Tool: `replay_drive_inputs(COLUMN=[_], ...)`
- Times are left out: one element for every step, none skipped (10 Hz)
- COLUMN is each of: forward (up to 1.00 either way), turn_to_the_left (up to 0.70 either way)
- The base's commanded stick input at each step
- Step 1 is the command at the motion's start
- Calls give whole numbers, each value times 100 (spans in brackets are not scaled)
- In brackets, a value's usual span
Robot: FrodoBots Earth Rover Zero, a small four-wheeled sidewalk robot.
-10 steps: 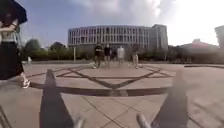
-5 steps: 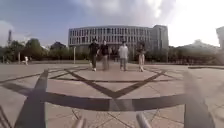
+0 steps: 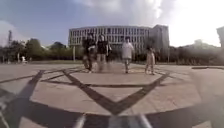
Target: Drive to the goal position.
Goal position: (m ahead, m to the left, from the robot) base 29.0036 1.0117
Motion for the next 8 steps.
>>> replay_drive_inputs(forward=[100, 100, 100, 100, 100, 100, 100, 100], turn_to_the_left=[0, 0, 0, 0, 0, 0, 0, 0])
